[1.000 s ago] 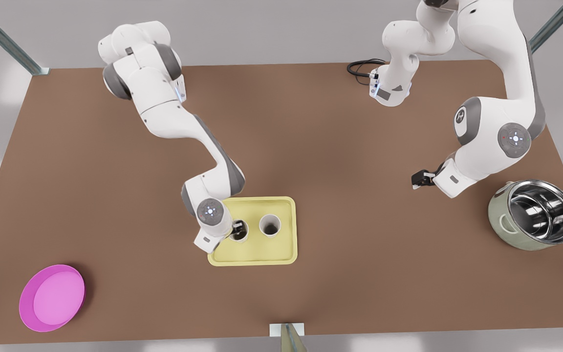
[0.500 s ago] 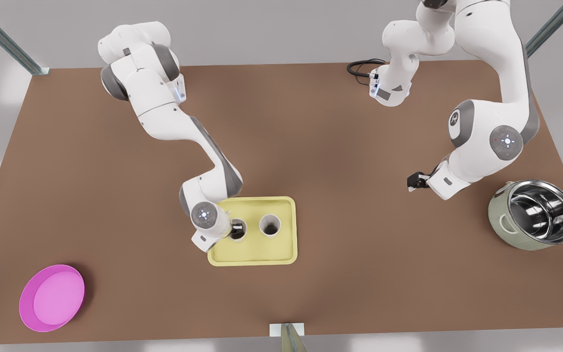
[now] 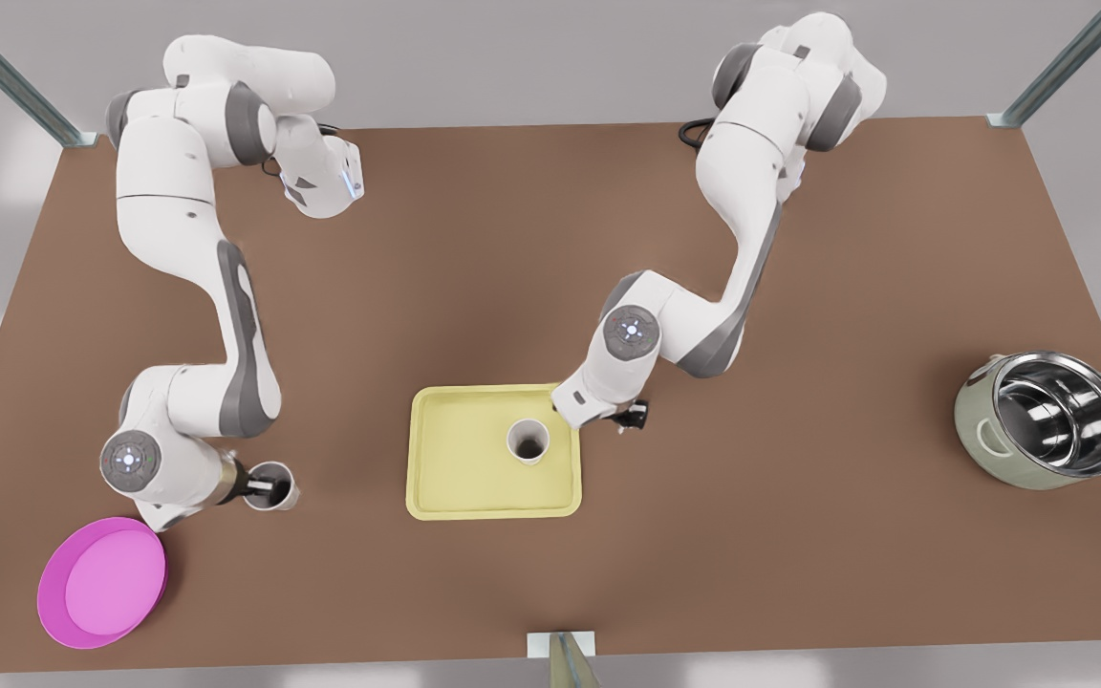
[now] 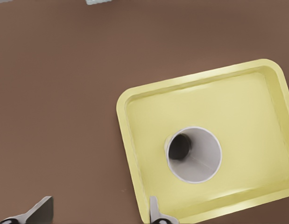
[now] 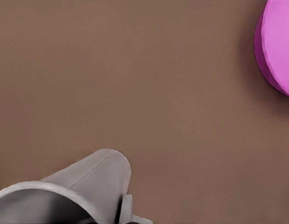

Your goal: Use the left arm to pick up the white IKEA cup from the tray and place it on the middle-left position; use the right arm to pick up the white IKEA cup from the tray and place it on the middle-right position

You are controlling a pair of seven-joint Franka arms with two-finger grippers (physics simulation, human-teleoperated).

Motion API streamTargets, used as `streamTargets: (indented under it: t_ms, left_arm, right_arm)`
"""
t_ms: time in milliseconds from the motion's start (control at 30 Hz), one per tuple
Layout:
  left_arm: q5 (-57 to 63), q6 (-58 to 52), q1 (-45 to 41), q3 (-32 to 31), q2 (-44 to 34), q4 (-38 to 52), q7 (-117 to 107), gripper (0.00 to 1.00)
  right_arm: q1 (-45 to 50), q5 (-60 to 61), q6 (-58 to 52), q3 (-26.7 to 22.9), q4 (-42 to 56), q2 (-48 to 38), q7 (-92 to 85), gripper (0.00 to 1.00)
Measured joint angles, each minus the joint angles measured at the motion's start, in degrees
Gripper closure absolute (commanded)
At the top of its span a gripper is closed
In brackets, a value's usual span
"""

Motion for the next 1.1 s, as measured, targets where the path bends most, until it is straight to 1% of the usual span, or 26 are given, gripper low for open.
streamTargets:
  t_ms: [67, 133, 167, 200, 300, 333, 500, 533, 600, 633, 667, 700, 733, 767, 800, 900, 933, 967, 1000, 1033, 1100]
  left_arm:
    - [0.5, 3.2, -0.1, -0.1, 3.6, 2.4, -2.9, 0.0]
    - [0.7, 5.4, -1.6, -0.2, 5.5, 3.0, -5.4, 0.0]
    - [0.8, 6.3, -2.3, -0.3, 5.8, 3.1, -6.5, 0.0]
    - [0.9, 6.8, -3.3, -0.3, 5.9, 2.9, -7.6, 0.0]
    - [1.7, 7.8, -4.9, -0.4, 6.2, 2.1, -10.5, 0.0]
    - [1.8, 8.1, -5.0, -0.4, 6.8, 2.0, -11.4, 0.0]
    - [2.1, 10.2, -4.6, 0.0, 8.2, 2.6, -14.9, 0.0]
    - [2.1, 10.6, -4.8, -0.1, 8.6, 2.5, -15.5, 0.0]
    - [2.2, 11.1, -5.5, -0.2, 9.7, 2.3, -16.6, 0.0]
    - [2.2, 11.3, -5.7, -0.1, 10.2, 2.3, -17.1, 0.0]
    - [2.3, 11.5, -5.8, -0.1, 10.6, 2.3, -17.6, 0.0]
    - [2.3, 11.6, -5.9, -0.1, 10.9, 2.3, -18.0, 0.04]
    - [2.4, 11.7, -5.9, -0.1, 11.1, 2.3, -18.5, 0.24]
    - [2.4, 11.8, -5.9, -0.1, 11.1, 2.3, -18.9, 0.52]
    - [2.3, 11.8, -5.9, 0.0, 10.9, 2.3, -19.3, 0.58]
    - [1.9, 11.6, -5.5, 0.1, 10.2, 2.5, -20.3, 0.68]
    - [1.6, 11.5, -5.4, 0.1, 10.1, 2.6, -20.7, 0.77]
    - [1.3, 11.5, -5.4, 0.0, 10.0, 2.6, -21.0, 0.83]
    - [1.2, 11.4, -5.3, 0.0, 9.9, 2.6, -21.4, 0.87]
    - [1.2, 11.4, -5.3, 0.0, 9.9, 2.6, -21.8, 0.9]
    - [1.2, 11.2, -5.3, 0.1, 9.8, 2.6, -22.7, 0.91]
  right_arm:
    - [-0.3, -0.5, 2.1, 0.0, 0.0, 2.9, -3.0, 1.0]
    - [-0.4, -0.8, 4.0, 0.0, 0.0, 4.5, -5.7, 1.0]
    - [-0.4, -0.9, 4.8, 0.0, 0.0, 4.9, -6.9, 0.72]
    - [-0.3, -1.4, 5.4, 0.1, 0.1, 5.0, -7.9, 0.57]
    - [-0.2, -2.2, 6.7, 0.1, 0.1, 5.2, -10.5, 0.55]
    - [-0.2, -2.3, 7.0, 0.2, 0.1, 5.2, -11.3, 0.42]
    - [-0.1, -2.4, 7.6, 0.3, 0.1, 4.0, -14.7, 0.42]
    - [-0.1, -2.3, 7.0, 0.4, 0.1, 2.7, -15.3, 0.39]
    - [0.6, -2.3, 4.2, 0.6, 0.1, -2.0, -16.4, 0.39]
    - [1.1, -2.3, 2.1, 0.6, 0.1, -5.4, -16.7, 0.36]
    - [1.3, -2.3, -0.4, 0.6, 0.0, -8.9, -16.9, 0.36]
    - [1.4, -2.4, -3.1, 0.6, -0.1, -12.6, -17.2, 0.22]
    - [1.4, -2.5, -5.6, 0.4, -0.1, -16.0, -17.4, 0.0]
    - [1.2, -2.6, -8.0, 0.1, 0.0, -18.8, -17.5, 0.0]
    - [1.0, -2.7, -10.3, -0.1, 0.0, -21.4, -17.5, 0.0]
    - [0.9, -2.7, -16.2, -1.0, 0.0, -27.1, -16.8, 0.0]
    - [0.4, -2.7, -17.7, -0.5, -0.1, -28.0, -16.6, 0.0]
    - [-0.6, -2.7, -18.9, 0.8, -0.8, -28.9, -16.4, 0.0]
    - [-1.2, -2.7, -19.1, 1.7, -5.2, -31.7, -16.0, 0.0]
    - [-1.6, -2.7, -19.0, 2.4, -9.3, -34.1, -15.7, 0.0]
    - [-1.7, -2.7, -19.1, 3.0, -12.1, -35.4, -15.2, 0.0]
